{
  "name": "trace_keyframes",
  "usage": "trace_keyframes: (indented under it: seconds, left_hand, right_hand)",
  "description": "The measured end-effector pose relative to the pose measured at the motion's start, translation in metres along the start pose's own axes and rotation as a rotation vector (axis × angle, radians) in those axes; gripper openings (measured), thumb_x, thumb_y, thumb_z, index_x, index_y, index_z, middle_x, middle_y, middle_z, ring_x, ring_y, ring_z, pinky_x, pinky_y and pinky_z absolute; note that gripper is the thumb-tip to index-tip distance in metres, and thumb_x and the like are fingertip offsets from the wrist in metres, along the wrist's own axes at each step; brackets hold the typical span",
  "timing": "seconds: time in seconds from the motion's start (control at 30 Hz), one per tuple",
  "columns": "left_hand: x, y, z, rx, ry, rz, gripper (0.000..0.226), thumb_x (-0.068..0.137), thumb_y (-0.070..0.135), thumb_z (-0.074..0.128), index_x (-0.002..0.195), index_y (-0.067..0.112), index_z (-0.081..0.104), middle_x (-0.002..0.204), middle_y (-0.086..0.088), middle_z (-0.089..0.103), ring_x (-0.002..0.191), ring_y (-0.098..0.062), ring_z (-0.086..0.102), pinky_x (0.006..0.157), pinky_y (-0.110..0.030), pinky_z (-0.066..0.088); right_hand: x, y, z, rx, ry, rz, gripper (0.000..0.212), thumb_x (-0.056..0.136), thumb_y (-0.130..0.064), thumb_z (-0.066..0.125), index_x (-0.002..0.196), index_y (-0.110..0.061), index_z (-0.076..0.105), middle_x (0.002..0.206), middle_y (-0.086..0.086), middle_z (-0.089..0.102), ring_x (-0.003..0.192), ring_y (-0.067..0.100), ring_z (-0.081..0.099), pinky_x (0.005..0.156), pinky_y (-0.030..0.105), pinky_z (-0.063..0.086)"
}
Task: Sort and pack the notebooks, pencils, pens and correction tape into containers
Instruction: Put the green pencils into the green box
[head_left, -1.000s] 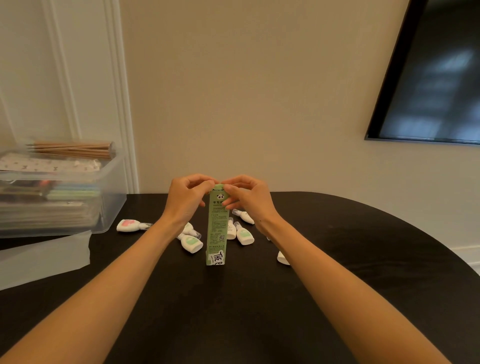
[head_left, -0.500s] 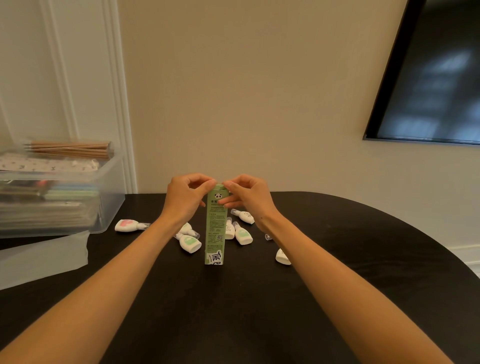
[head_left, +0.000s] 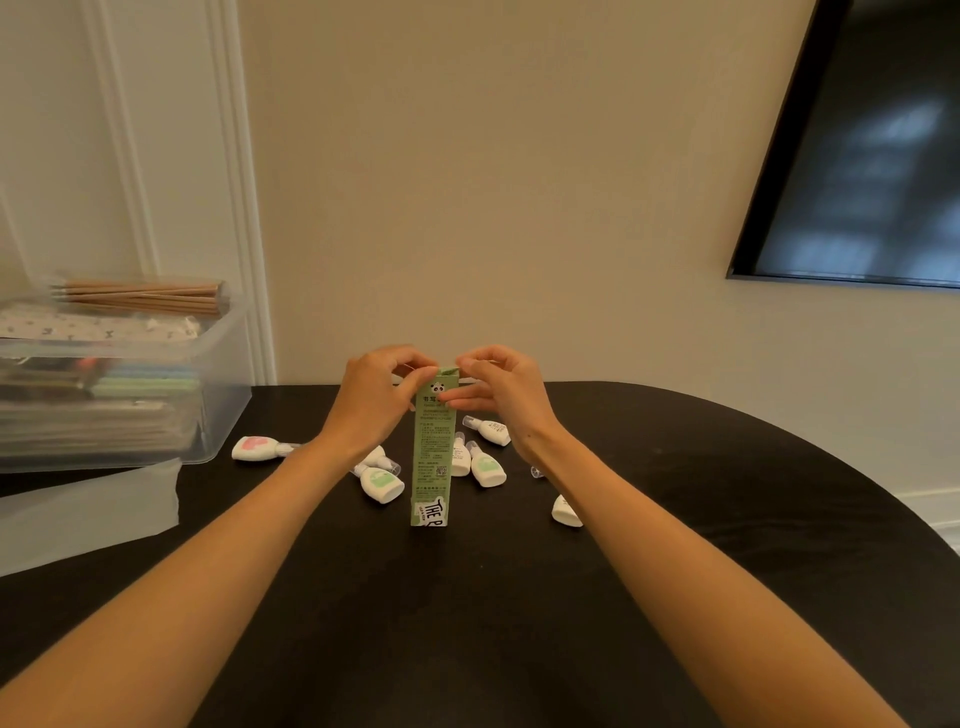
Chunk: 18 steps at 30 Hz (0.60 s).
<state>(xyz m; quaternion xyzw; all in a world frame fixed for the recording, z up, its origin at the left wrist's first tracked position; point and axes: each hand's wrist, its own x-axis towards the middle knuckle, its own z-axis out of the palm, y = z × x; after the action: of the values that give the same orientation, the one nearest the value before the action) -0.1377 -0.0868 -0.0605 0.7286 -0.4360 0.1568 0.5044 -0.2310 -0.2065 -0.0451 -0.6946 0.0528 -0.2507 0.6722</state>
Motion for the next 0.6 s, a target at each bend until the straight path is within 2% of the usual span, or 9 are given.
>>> trace_keyframes:
  seconds: [0.1, 0.27, 0.37, 0.6]
  left_hand:
    - [0.0005, 0.0004, 0.002, 0.006, 0.014, 0.014, 0.015, 0.089, 0.012, 0.06, 0.099, 0.007, 0.069, 0.088, 0.003, 0.063, 0.079, -0.012, 0.06, 0.059, -0.022, 0.053]
    - [0.0005, 0.0012, 0.0037, -0.019, 0.034, 0.01, 0.015, 0.089, 0.008, 0.059, 0.098, 0.005, 0.071, 0.086, 0.002, 0.064, 0.079, -0.014, 0.061, 0.058, -0.026, 0.056]
    - [0.001, 0.0004, 0.0034, -0.012, 0.034, 0.012, 0.015, 0.088, 0.008, 0.06, 0.097, 0.004, 0.071, 0.087, -0.002, 0.066, 0.08, -0.017, 0.062, 0.061, -0.033, 0.056]
    - [-0.0007, -0.0011, -0.0004, 0.009, 0.017, 0.014, 0.016, 0.088, 0.009, 0.06, 0.099, 0.004, 0.071, 0.09, -0.005, 0.067, 0.081, -0.015, 0.061, 0.062, -0.027, 0.056]
  right_hand:
    - [0.0007, 0.0016, -0.001, 0.006, -0.004, 0.004, 0.009, 0.092, -0.001, 0.052, 0.085, -0.006, 0.055, 0.084, 0.012, 0.065, 0.058, 0.013, 0.069, 0.06, 0.02, 0.057]
    - [0.0003, 0.002, -0.0036, -0.002, -0.023, 0.007, 0.007, 0.091, -0.004, 0.056, 0.084, -0.006, 0.057, 0.081, 0.01, 0.066, 0.06, 0.012, 0.069, 0.06, 0.019, 0.057]
    - [0.0015, 0.0017, -0.004, -0.022, -0.032, 0.011, 0.009, 0.091, -0.004, 0.057, 0.082, -0.008, 0.057, 0.079, 0.01, 0.066, 0.059, 0.011, 0.069, 0.058, 0.019, 0.057]
    - [0.0036, -0.0024, -0.0024, -0.102, -0.044, -0.002, 0.012, 0.09, -0.002, 0.057, 0.078, -0.006, 0.056, 0.079, 0.011, 0.064, 0.054, 0.009, 0.067, 0.057, 0.018, 0.056]
